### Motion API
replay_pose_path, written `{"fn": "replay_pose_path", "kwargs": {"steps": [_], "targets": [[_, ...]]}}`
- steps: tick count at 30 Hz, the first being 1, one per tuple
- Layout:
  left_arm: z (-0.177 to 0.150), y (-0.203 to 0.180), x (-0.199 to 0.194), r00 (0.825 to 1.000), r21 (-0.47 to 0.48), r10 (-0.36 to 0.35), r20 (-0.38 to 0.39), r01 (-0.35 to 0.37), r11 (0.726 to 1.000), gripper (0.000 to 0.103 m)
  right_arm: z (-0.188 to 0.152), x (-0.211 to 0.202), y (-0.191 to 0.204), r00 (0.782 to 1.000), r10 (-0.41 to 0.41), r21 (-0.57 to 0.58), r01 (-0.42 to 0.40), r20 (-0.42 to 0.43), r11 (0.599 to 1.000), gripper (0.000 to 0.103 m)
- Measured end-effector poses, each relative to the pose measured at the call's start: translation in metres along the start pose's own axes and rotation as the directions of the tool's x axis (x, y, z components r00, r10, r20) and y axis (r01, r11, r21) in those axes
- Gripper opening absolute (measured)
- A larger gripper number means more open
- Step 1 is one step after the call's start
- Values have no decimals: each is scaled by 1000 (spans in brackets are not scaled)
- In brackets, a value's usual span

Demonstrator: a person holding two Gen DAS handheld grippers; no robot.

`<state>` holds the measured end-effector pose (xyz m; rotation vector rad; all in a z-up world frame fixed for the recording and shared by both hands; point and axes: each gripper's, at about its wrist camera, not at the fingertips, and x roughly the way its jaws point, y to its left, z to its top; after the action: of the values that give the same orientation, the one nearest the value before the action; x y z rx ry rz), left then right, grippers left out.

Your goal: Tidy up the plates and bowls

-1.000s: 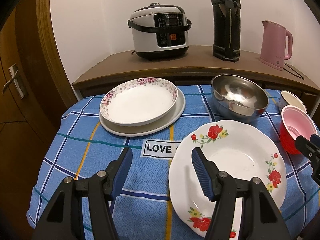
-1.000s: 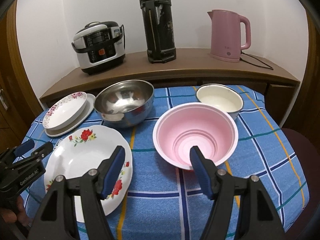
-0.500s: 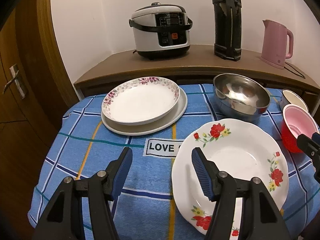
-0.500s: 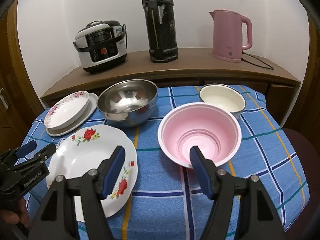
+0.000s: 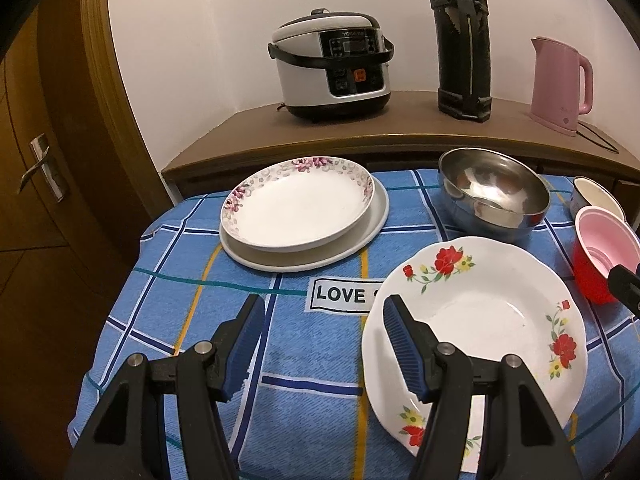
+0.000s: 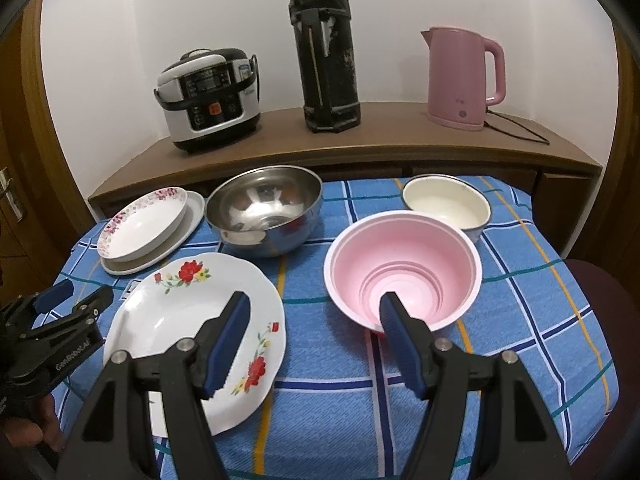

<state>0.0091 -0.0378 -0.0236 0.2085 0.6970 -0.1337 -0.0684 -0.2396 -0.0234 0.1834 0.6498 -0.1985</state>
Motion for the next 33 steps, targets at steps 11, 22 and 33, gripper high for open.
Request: {"fn": "replay_pose_path", "kwargs": {"steps": [11, 22, 33], "targets": [[-1, 0, 1, 1000, 3, 3, -6, -3, 1000, 64, -1, -1, -1, 1000, 5, 6, -5, 0, 1000, 68], [-5, 7, 6, 1000, 15, -4, -18, 4, 1000, 64, -13, 1, -9, 998, 54, 12, -54, -13, 998, 62], [-9, 7, 17, 994, -7, -91, -62, 90, 996, 64, -22, 4, -16, 991, 133, 41, -131, -31, 990, 50]]}}
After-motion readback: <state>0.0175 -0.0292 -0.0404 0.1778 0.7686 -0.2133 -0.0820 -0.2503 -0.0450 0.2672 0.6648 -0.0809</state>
